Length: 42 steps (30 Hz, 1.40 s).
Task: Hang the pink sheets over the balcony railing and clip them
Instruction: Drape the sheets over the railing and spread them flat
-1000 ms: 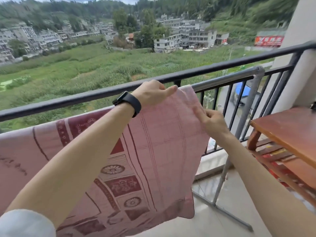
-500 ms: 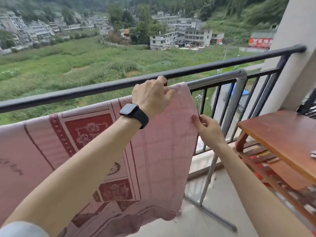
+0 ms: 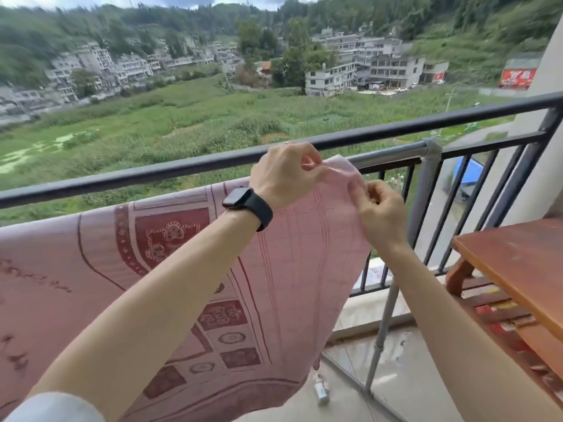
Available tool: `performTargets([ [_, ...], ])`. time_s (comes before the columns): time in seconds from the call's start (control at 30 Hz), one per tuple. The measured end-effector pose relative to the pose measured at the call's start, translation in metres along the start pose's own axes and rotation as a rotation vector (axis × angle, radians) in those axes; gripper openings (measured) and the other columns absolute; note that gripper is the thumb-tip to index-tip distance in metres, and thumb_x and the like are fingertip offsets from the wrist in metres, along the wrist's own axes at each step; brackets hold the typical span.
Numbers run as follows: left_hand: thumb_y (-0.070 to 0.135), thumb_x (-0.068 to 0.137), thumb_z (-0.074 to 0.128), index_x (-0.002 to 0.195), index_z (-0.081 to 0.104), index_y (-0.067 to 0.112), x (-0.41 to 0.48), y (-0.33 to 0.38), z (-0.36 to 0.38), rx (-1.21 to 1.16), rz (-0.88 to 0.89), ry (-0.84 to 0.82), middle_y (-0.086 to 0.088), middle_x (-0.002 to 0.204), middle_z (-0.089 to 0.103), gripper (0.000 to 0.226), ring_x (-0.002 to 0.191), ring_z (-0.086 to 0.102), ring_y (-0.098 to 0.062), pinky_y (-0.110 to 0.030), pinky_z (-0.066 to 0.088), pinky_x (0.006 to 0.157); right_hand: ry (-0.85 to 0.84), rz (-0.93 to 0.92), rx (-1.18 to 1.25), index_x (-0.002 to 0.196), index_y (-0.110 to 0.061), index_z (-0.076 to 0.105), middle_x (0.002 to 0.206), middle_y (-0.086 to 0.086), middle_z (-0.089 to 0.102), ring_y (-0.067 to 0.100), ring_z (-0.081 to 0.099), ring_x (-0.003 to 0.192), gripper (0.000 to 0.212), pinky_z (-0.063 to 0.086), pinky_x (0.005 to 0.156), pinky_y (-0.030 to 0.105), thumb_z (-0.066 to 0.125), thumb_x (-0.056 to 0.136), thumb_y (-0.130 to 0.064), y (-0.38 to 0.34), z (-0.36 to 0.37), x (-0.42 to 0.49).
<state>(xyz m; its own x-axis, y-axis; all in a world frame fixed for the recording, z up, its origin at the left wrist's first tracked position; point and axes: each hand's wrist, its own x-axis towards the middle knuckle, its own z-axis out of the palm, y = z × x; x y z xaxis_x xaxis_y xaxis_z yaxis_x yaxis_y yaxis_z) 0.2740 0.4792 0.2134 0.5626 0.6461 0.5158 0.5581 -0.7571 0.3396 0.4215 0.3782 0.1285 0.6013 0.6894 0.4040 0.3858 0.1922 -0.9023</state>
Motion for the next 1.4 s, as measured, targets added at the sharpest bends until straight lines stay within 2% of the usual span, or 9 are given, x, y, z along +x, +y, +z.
performTargets([
  [0.23, 0.052, 0.084, 0.061, 0.095, 0.075, 0.03, 0.033, 0.03, 0.023, -0.013, -0.099, -0.141, 0.009, 0.09, 0.073, 0.028, 0.083, 0.067, -0.013, -0.036, 0.059, 0.075, -0.017, 0.072, 0.04, 0.085, -0.011, 0.063, 0.074, -0.002, 0.06, 0.003, 0.054, 0.062, 0.028, 0.046, 0.057, 0.014, 0.073, 0.088, -0.037, 0.013, -0.049, 0.023],
  [0.37, 0.038, 0.086, 0.065, 0.092, 0.078, 0.029, 0.045, 0.055, 0.031, -0.013, -0.036, -0.081, 0.01, 0.092, 0.075, 0.016, 0.084, 0.068, -0.012, -0.035, 0.059, 0.075, -0.28, 0.319, 0.191, 0.103, -0.01, 0.067, 0.105, 0.012, 0.073, 0.029, 0.071, 0.097, 0.029, 0.059, 0.086, 0.046, 0.073, 0.088, -0.035, 0.025, -0.055, 0.028],
  [0.43, 0.034, 0.087, 0.067, 0.09, 0.078, 0.031, 0.05, 0.062, 0.035, -0.015, -0.017, -0.039, 0.013, 0.092, 0.074, 0.012, 0.085, 0.068, -0.011, -0.033, 0.058, 0.074, -0.305, 0.297, 0.237, 0.103, -0.01, 0.07, 0.102, 0.008, 0.075, 0.026, 0.073, 0.095, 0.024, 0.06, 0.08, 0.041, 0.07, 0.092, -0.031, 0.023, -0.066, 0.028],
  [0.6, 0.043, 0.082, 0.074, 0.084, 0.074, 0.035, 0.065, 0.088, 0.052, -0.157, 0.01, 0.054, 0.015, 0.084, 0.072, 0.009, 0.077, 0.067, -0.006, -0.032, 0.058, 0.069, 0.14, 0.131, 0.282, 0.091, -0.017, 0.072, 0.081, -0.004, 0.068, 0.005, 0.062, 0.07, 0.016, 0.053, 0.062, 0.019, 0.069, 0.092, -0.033, 0.023, -0.103, 0.042],
  [0.77, 0.061, 0.078, 0.059, 0.113, 0.065, 0.031, 0.085, 0.117, 0.083, -0.023, -0.018, -0.277, 0.008, 0.108, 0.068, 0.046, 0.099, 0.064, -0.015, -0.035, 0.055, 0.084, -0.028, 0.284, 0.195, 0.096, -0.011, 0.073, 0.092, 0.006, 0.073, 0.021, 0.069, 0.086, 0.019, 0.054, 0.068, 0.026, 0.077, 0.086, -0.027, 0.051, -0.127, 0.044],
  [0.9, 0.061, 0.08, 0.06, 0.077, 0.074, 0.021, 0.103, 0.119, 0.09, 0.008, -0.057, -0.275, 0.007, 0.068, 0.067, 0.043, 0.063, 0.061, -0.015, -0.026, 0.052, 0.056, -0.103, 0.237, 0.157, 0.1, -0.012, 0.071, 0.091, 0.001, 0.071, 0.013, 0.067, 0.083, 0.013, 0.049, 0.059, 0.012, 0.072, 0.09, -0.02, 0.049, -0.138, 0.049],
  [1.03, 0.051, 0.085, 0.068, 0.088, 0.079, 0.03, 0.106, 0.124, 0.089, 0.055, 0.005, -0.172, 0.01, 0.079, 0.072, 0.024, 0.07, 0.065, -0.012, -0.028, 0.057, 0.06, -0.273, 0.246, 0.144, 0.105, -0.014, 0.067, 0.092, -0.002, 0.07, 0.007, 0.066, 0.08, 0.014, 0.047, 0.057, 0.01, 0.063, 0.097, -0.025, 0.039, -0.136, 0.056],
  [1.27, 0.059, 0.086, 0.062, 0.094, 0.077, 0.035, 0.109, 0.141, 0.107, -0.033, 0.049, 0.113, 0.008, 0.085, 0.074, 0.03, 0.074, 0.066, -0.016, -0.032, 0.057, 0.064, 0.249, 0.113, 0.165, 0.095, -0.016, 0.065, 0.083, -0.003, 0.064, 0.009, 0.058, 0.074, 0.016, 0.046, 0.063, 0.018, 0.058, 0.099, -0.03, 0.04, -0.157, 0.091],
  [1.4, 0.073, 0.082, 0.048, 0.087, 0.072, 0.032, 0.114, 0.145, 0.124, 0.091, -0.026, -0.184, 0.009, 0.083, 0.07, 0.048, 0.077, 0.067, -0.017, -0.035, 0.058, 0.068, -0.025, 0.319, 0.086, 0.099, -0.014, 0.066, 0.09, 0.0, 0.07, 0.013, 0.063, 0.079, 0.035, 0.05, 0.067, 0.022, 0.062, 0.093, -0.049, 0.075, -0.155, 0.073],
])
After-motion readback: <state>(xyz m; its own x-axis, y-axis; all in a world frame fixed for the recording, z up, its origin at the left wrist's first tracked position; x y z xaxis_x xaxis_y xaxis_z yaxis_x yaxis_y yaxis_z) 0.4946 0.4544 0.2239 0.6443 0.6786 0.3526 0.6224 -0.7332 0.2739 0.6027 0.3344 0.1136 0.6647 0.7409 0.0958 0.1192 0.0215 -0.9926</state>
